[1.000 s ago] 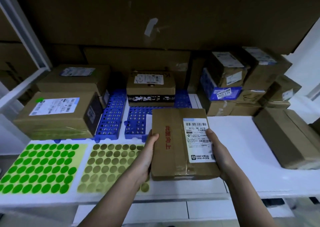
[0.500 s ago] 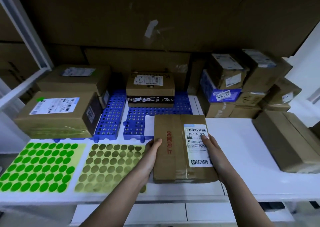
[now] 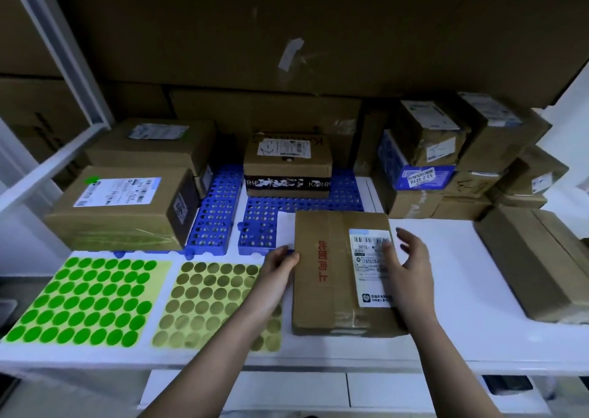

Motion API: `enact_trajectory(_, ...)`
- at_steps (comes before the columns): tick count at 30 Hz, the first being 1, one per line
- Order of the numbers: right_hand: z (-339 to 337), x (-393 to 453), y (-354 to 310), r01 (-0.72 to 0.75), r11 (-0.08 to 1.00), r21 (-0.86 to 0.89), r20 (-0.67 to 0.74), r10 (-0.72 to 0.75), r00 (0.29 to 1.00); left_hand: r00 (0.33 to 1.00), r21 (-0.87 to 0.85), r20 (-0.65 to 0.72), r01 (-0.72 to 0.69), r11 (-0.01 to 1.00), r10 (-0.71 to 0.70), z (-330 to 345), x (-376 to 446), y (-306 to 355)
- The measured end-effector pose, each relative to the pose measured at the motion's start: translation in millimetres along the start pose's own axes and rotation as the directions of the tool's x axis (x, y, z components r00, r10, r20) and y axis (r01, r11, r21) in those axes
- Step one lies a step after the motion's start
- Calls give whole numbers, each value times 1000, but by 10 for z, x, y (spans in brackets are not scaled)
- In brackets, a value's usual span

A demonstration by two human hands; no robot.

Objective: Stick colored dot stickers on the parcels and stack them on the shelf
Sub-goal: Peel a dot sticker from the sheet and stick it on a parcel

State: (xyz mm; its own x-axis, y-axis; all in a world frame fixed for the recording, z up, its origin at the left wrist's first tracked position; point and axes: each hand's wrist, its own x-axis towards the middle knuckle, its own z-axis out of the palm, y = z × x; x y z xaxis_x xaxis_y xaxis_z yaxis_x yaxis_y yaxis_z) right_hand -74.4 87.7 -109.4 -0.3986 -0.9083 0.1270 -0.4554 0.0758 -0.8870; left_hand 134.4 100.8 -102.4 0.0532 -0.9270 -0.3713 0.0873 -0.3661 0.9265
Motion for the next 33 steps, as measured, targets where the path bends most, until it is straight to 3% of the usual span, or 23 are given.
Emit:
enact_trajectory(2,44,-19,-204,134,990,49,-62,-131,990,996,51,-57,-61,997,64,-123,9,17)
enact_trajectory(6,332,-138,-666,306,943,131,1,-309,951,979,104,-144,-133,986,147,-492,-9,2)
enact_trajectory(10,797,-404,-1002,283,943,175,217,-317,923,962,74,-225,-142,987,155,-918,-5,-37)
enact_trajectory(15,1501,-812,-1164,286,950,121,454,-310,836,938,100,-307,-136,986,160,-1494,32,-125)
enact_trajectory(18,1952,-990,-1150,204,975,92,613,-217,760,923,178,-337,-133,975,187,-1841,43,-219)
enact_trajectory(21,2367,-1119,-1132,10,997,76,752,-64,656,906,346,-353,-103,933,231,-2154,27,-324)
enact_trajectory(26,2772,-1315,-1224,-426,903,-53,831,277,483,933,736,-227,-24,677,280,-2641,55,-512)
enact_trajectory(29,2871,-1399,-1252,-607,795,0,806,360,471,957,889,-135,3,458,257,-2837,74,-597)
enact_trajectory(33,2935,-1441,-1386,-696,718,4,785,429,447,985,941,-68,10,338,158,-2949,109,-647)
